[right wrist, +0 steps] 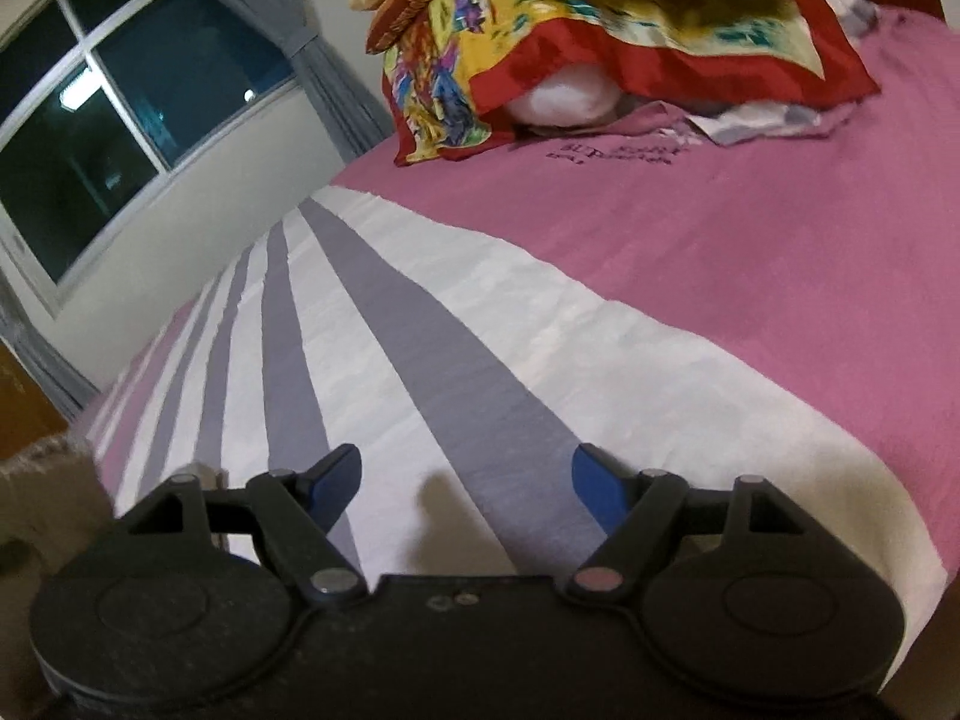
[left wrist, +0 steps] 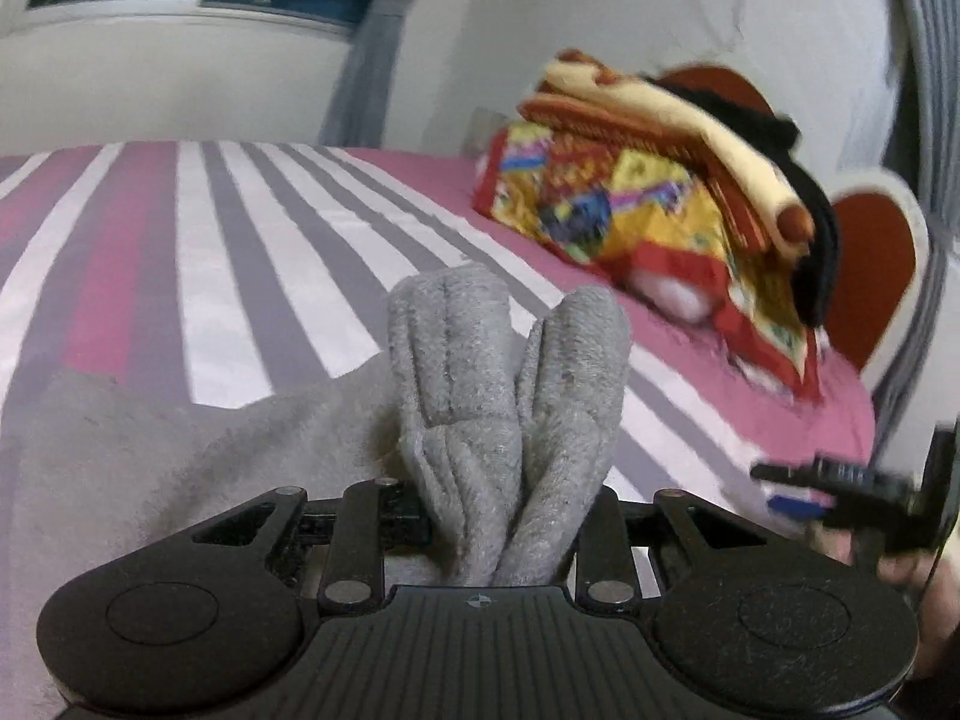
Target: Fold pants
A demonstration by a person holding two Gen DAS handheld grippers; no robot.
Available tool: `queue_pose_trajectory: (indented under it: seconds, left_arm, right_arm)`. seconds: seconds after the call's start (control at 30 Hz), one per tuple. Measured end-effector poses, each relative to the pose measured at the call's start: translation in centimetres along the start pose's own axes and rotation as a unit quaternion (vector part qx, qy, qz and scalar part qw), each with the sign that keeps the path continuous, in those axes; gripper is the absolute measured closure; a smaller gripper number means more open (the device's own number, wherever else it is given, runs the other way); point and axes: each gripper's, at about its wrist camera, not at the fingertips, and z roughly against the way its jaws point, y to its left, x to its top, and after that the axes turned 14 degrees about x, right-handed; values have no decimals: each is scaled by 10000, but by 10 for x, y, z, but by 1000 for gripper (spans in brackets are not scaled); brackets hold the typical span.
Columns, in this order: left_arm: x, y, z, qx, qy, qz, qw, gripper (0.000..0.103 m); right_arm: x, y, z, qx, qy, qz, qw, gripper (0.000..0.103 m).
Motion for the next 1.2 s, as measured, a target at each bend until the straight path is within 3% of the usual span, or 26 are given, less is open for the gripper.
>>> queue_pose_trajectory:
  seconds: [0.17,0.23,0.3,0.37,0.4,0.53,0.67,0.77,0.9,1.0,1.07,1.2]
  left_arm:
    - [-23,-27,-26,96,459,-556,9974,74]
    - [-29,-35,-36,64,635,-692,9956,59]
    - [-36,-43,-43,-59,703,-722,9949,29]
    - [-38,-53,-45,-244,759,-685,9945,11]
    - [-38,-60,-46,-250,748,-717,9943,9]
    - [-29,-54,-18,-151,325,-211,9991,9]
    - [-25,-12,37,397,-296,185,9986,9]
    - [-44,32,83,1107,-563,426,9913,9]
    - [-93,85,135,1992,-492,923,9744,9]
    - [-128,108,160,2152,-363,1318,9670,9]
    - [-147,112,169,2154,-258,1310,9674,9]
    - [-166,99,159,1961,-27,912,9763,9]
  right_arm:
    - [-1,3,-3,61,50,85,9999,25]
    - [0,1,-4,76,61,46,9999,24]
    - [-1,0,-4,94,44,-8,9999,25]
    - [-1,-1,-3,90,16,-39,10000,25]
    - [-1,-1,-2,78,14,-39,10000,25]
    - [0,4,9,40,-11,57,10000,25]
    - [-8,15,42,304,-49,235,9993,25]
    - [-13,29,57,520,-21,293,9982,30]
    - [-20,60,60,927,101,438,9947,46]
    - [-30,89,53,1200,283,641,9903,51]
    - [-36,106,46,1365,422,713,9872,52]
    - [-49,141,29,1710,760,904,9782,53]
